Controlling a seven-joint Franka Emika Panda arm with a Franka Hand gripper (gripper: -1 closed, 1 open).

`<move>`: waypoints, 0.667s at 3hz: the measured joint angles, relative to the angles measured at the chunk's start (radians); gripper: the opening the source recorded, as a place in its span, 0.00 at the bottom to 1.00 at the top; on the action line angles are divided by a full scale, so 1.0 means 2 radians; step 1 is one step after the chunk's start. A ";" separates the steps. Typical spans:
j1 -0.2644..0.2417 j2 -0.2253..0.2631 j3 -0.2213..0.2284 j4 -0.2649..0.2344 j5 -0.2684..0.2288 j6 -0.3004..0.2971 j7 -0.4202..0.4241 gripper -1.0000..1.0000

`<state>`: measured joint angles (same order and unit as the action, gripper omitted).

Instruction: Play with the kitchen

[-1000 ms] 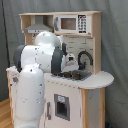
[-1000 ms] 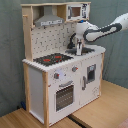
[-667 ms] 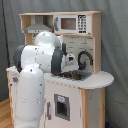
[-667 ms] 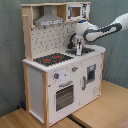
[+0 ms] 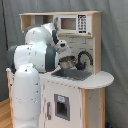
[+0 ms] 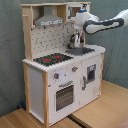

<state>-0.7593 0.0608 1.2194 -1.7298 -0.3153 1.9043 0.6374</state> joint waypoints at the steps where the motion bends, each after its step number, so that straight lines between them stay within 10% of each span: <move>1: 0.001 0.000 0.045 0.027 0.000 0.006 0.001 0.00; 2: 0.011 0.006 0.086 0.031 -0.001 0.039 0.001 0.00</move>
<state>-0.7376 0.0727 1.3912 -1.6677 -0.3179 1.9832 0.6388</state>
